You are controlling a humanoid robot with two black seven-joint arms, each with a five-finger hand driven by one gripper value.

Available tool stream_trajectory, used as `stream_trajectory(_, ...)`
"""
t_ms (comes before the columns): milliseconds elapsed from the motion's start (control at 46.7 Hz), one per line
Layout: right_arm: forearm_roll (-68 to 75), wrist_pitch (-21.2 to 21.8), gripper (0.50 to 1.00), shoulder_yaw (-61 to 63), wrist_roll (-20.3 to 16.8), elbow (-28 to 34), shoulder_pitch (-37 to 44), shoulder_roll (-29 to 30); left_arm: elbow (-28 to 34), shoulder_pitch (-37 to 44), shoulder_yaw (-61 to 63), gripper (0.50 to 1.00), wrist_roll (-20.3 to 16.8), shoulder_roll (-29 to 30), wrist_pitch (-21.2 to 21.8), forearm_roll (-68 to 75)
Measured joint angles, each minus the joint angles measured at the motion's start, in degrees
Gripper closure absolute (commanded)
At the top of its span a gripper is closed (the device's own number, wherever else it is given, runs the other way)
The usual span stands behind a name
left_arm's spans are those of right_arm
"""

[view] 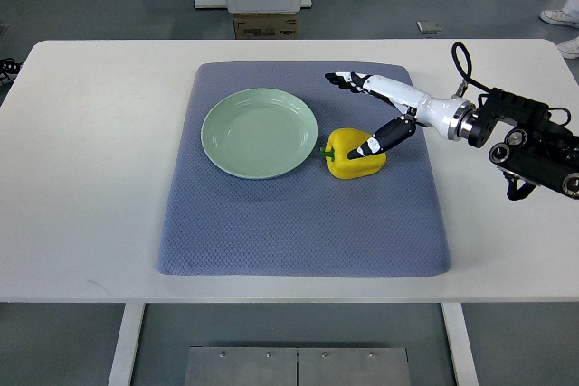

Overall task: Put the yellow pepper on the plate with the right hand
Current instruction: 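Reach the right hand toward the yellow pepper, then close the right hand fingers around the yellow pepper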

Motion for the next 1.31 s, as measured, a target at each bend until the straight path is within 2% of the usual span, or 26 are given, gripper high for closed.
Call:
stream_trajectory(386, -3.0, -0.5, 0.519, -4.1, 0.4, -0.3, 0.9, 0.1, 0.0, 0.0, 0.0, 0.5, 0.0, 0.0, 0.0, 0.0)
stream_trajectory(536, -3.7, -0.8, 0.553, -4.4, -0.1, -0.5, 0.6, 0.2, 0.0, 0.0, 0.0, 0.5, 0.0, 0.0, 0.0, 0.0)
stream_trajectory(686, -3.9, -2.0, 0.553, -5.6, -2.7, -1.0, 0.6, 0.7, 0.0, 0.0, 0.0, 0.5, 0.0, 0.0, 0.0, 0.0)
stream_trajectory(943, -3.9, -2.2, 0.555, -5.7, -4.6, -1.3, 0.6, 1.0, 0.0, 0.0, 0.0, 0.5, 0.0, 0.0, 0.0, 0.0)
stream_trajectory(1200, -3.9, -2.2, 0.578, -5.8, -6.5, -1.2, 0.6, 2.3, 0.0, 0.0, 0.0, 0.5, 0.0, 0.0, 0.0, 0.0)
stream_trajectory(1307, -3.9, -2.2, 0.607, -6.0, -6.9, -1.3, 0.6, 2.7, 0.0, 0.0, 0.0, 0.5, 0.0, 0.0, 0.0, 0.0)
